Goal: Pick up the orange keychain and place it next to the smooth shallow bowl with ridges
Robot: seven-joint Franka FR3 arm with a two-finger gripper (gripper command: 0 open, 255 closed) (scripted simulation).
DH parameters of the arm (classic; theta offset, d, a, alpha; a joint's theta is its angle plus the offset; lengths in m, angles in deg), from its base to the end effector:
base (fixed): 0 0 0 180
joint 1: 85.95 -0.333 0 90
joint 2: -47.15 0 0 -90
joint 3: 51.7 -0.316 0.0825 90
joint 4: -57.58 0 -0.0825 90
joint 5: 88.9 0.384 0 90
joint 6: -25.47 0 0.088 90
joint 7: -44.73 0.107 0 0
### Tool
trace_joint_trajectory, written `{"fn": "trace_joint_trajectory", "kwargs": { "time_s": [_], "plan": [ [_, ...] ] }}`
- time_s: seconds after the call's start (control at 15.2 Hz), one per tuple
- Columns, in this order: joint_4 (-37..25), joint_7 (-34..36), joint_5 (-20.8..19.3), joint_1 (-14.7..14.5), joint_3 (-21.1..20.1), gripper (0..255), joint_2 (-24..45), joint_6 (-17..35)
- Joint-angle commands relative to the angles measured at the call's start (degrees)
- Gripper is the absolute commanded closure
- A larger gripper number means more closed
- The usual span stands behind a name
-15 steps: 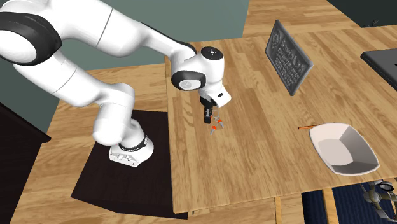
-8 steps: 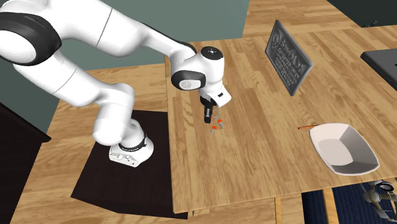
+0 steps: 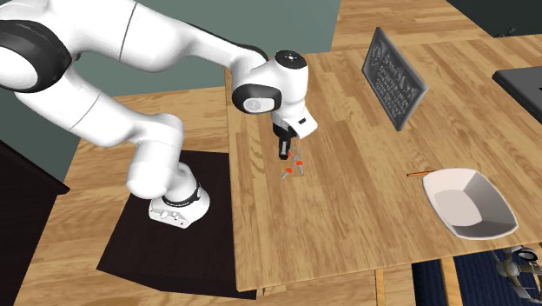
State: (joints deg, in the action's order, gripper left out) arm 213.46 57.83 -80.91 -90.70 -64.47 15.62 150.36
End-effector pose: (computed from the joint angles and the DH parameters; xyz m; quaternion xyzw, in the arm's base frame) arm 0.3421 0.1079 0.3861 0.9998 -0.0173 0.0016 0.0003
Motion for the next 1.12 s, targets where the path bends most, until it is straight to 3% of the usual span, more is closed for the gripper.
{"fn": "trace_joint_trajectory", "kwargs": {
  "time_s": [0.0,0.99,1.06],
  "plan": [
    [-1.0,-0.1,-0.1,0.0,0.3,255,-1.0,-2.1],
    [-9.8,0.0,-1.0,0.3,1.6,255,-5.2,-15.1],
    [-11.6,-0.2,-1.5,0.8,1.7,255,-2.7,-14.3]
  ]
}}
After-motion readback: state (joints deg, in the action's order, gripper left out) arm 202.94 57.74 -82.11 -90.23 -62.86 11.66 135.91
